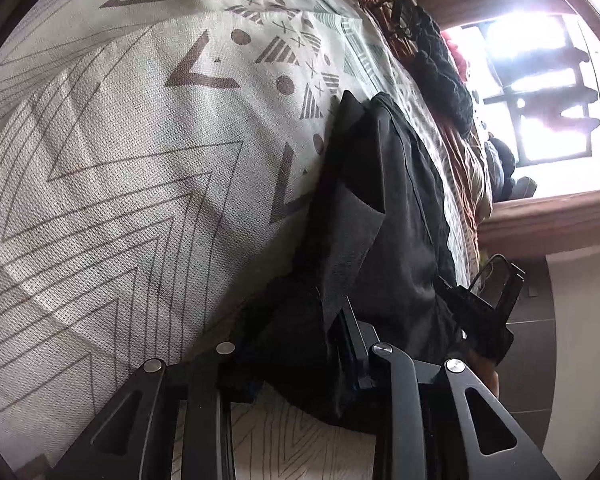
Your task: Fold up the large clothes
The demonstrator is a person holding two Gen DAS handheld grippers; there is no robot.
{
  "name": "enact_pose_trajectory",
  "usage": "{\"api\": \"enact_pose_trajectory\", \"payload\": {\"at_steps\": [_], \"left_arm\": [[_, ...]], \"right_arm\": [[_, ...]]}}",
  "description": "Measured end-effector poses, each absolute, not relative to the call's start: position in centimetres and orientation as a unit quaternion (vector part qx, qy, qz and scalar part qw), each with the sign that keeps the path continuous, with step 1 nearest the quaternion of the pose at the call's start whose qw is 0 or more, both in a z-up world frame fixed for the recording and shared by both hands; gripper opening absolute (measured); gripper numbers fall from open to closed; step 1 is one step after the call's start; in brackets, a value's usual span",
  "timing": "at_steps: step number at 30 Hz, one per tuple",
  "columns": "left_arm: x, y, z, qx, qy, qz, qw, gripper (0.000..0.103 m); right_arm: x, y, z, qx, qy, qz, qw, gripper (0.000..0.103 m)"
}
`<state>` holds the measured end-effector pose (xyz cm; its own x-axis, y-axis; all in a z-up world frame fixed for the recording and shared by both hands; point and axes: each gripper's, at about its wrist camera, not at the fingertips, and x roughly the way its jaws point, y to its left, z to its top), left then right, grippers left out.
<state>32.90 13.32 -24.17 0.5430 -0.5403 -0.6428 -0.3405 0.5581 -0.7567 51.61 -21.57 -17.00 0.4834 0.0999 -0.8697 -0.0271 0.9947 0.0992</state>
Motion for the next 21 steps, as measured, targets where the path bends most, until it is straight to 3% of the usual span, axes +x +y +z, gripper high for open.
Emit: {"api": "enact_pose_trajectory", "payload": {"at_steps": [10, 21], "left_arm": [[32.7, 13.6, -23.7, -0.494, 0.466, -0.077, 0.73, 0.017], [32.4, 12.7, -17.5, -0.489, 0.414, -0.143, 0.754, 0.013]], "right_arm": [[52.6, -22.4, -16.2, 0.043, 0.546, 0.054, 0.835, 0.013], [42.9, -25.9, -10.9, 0.099, 0.509, 0.104, 0.849, 0.016]]}}
